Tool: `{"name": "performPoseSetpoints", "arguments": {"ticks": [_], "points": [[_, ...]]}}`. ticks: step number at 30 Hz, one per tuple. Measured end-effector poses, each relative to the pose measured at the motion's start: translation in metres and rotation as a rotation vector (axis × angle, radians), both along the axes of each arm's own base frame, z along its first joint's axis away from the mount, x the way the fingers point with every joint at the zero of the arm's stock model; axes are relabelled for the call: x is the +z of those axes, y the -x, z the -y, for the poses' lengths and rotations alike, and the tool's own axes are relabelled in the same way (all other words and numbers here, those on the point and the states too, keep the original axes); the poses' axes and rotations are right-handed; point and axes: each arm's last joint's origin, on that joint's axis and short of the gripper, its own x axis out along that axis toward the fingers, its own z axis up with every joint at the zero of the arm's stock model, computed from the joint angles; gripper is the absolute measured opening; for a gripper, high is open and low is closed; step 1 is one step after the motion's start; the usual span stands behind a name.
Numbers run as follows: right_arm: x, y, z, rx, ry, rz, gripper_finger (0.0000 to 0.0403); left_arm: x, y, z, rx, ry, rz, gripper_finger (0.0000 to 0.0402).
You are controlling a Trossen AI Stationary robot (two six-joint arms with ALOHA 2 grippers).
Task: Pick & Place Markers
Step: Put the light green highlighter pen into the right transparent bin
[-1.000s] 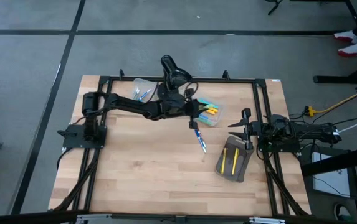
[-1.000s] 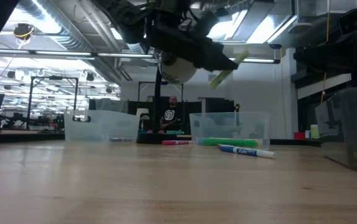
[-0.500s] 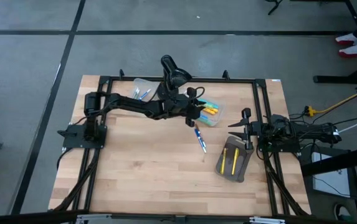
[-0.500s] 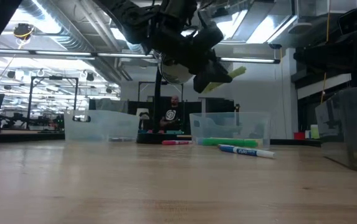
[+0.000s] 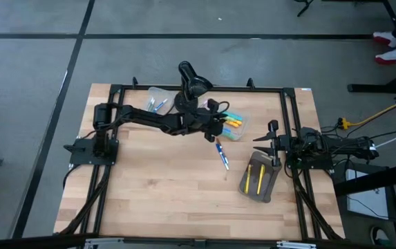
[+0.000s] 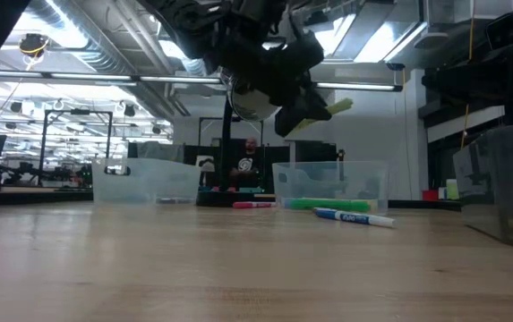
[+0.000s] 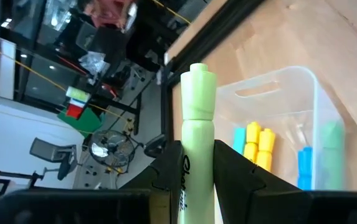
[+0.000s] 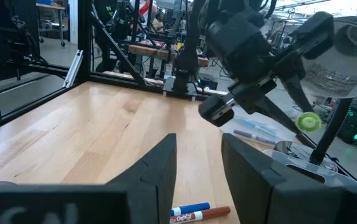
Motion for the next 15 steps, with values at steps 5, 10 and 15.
{"name": "performPoseSetpoints", "arguments": {"ticks": [5,10,15], "points": [[0.0,0.0,0.0,0.0,0.0,0.0,0.0126,0.017,-0.009,0.002,0.003,0.021,-0.024,0.0068],[0.0,0.0,0.0,0.0,0.0,0.0,0.0126,0.025,-0.018,0.001,-0.029,0.008,-0.067,0.0068],[0.0,0.0,0.0,0.0,0.0,0.0,0.0126,0.011,-0.033,-0.001,-0.043,0.012,-0.203,0.0068]]}}
